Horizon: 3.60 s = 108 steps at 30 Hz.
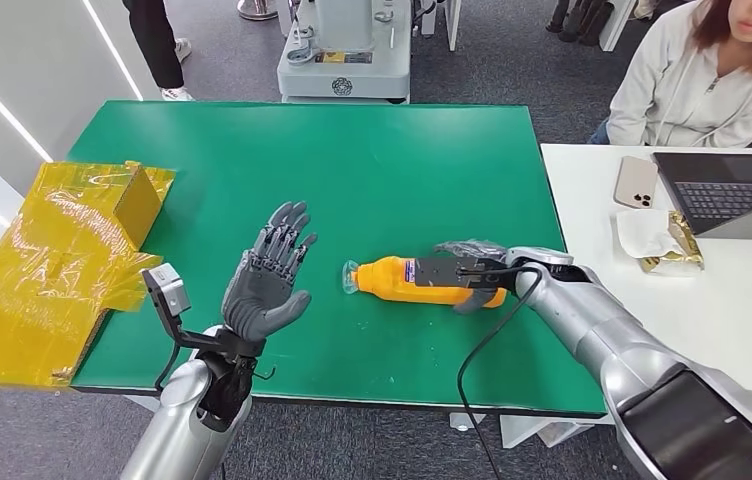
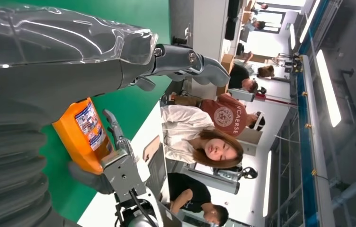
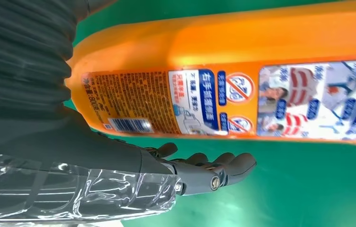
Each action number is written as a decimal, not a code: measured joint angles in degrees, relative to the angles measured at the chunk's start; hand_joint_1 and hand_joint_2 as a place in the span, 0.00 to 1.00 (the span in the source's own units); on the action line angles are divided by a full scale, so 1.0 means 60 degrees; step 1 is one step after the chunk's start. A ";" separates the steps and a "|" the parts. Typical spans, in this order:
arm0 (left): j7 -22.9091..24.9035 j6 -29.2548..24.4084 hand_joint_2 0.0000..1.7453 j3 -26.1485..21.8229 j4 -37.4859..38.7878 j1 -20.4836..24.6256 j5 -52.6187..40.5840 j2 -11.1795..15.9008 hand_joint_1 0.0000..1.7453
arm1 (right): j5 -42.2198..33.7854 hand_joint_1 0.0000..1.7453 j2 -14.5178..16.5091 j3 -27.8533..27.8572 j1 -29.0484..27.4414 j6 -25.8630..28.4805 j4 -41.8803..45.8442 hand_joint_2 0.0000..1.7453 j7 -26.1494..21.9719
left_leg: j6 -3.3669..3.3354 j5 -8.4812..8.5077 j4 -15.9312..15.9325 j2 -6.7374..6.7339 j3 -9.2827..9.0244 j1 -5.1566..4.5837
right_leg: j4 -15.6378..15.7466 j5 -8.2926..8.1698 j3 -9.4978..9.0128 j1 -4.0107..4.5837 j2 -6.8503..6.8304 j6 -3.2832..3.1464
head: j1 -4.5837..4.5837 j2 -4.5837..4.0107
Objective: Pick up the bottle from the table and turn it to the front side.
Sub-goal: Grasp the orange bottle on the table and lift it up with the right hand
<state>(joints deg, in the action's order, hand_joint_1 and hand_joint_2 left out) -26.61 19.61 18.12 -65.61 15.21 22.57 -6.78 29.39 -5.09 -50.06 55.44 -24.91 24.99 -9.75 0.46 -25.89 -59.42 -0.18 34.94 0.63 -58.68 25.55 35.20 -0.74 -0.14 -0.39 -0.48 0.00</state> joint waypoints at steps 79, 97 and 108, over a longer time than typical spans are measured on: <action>-0.0747 -0.0237 1.00 -0.0088 -0.0116 -0.0341 -0.0343 0.0168 0.00 | -0.2935 1.00 -0.1075 0.5369 -0.8501 0.3448 0.8610 1.00 -0.2382 | 0.0000 -0.0009 0.0007 0.0020 0.0014 0.0000 | 0.0009 0.0019 0.0008 0.0001 -0.0028 0.0002 | 0.0000 0.0000; -0.0148 -0.0003 1.00 0.0086 0.1000 0.0953 -0.1138 0.0303 0.00 | -0.3075 1.00 -0.0515 0.6207 -0.8106 0.4386 0.9002 1.00 -0.3151 | 0.0000 0.0000 0.0006 0.0006 0.0012 0.0000 | 0.0002 0.0007 0.0007 0.0001 -0.0013 -0.0005 | -0.0001 0.0000; 0.0118 0.0277 1.00 0.0534 0.2277 0.2555 -0.1260 0.0426 0.00 | -0.3592 1.00 -0.0095 0.6022 -0.6341 0.4596 0.8130 1.00 -0.3751 | 0.0000 0.0007 0.0005 0.0011 0.0012 0.0000 | -0.0001 0.0003 0.0007 0.0001 -0.0015 -0.0007 | 0.0000 0.0000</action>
<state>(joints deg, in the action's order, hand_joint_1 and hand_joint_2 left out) -25.90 21.27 21.32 -51.95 30.54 15.02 -4.22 7.84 -5.66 -13.93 17.40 2.67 73.77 -32.26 0.47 -25.85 -59.39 -0.11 35.01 0.63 -58.69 25.57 35.24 -0.74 -0.23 -0.43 -0.48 0.00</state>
